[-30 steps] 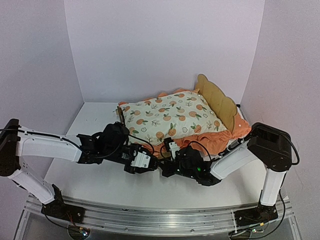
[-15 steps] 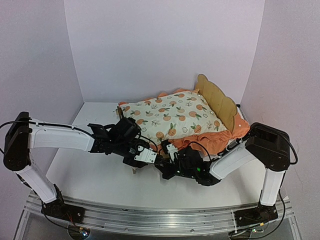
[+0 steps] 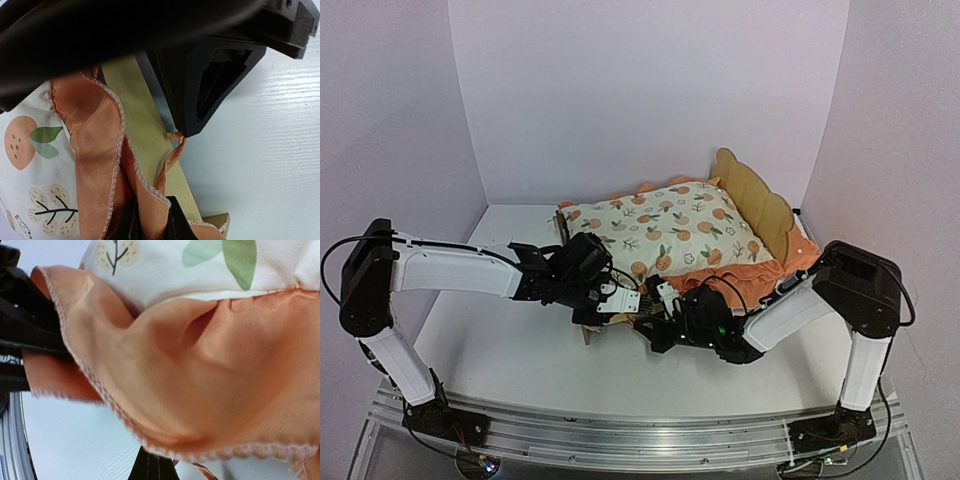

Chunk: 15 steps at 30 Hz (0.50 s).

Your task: Set up the pet bed

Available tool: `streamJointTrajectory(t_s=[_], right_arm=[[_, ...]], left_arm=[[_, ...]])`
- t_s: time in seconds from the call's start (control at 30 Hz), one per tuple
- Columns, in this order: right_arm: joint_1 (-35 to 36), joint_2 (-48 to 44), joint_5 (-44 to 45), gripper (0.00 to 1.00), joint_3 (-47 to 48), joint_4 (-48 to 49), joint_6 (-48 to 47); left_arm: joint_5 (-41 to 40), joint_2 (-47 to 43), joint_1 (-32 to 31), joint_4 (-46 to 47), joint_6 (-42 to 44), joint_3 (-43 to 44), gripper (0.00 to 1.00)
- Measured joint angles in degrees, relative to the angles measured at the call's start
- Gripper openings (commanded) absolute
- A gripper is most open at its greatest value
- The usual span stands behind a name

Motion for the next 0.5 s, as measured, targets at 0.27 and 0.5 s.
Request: streamJointTrajectory(t_s=[0.27, 0.5], right_arm=[[-0.4, -2.28, -4.89, 0.0, 1.05, -4.42, -6.35], [-0.4, -3.8, -5.68, 0.0, 3.91, -6.78, -12.2]], left_arm=[[4.84, -1.58, 0.6, -6.41, 0.57, 1.95, 0.04], [9.0, -2.69, 0.79, -9.58, 1.31, 2.09, 0.01]])
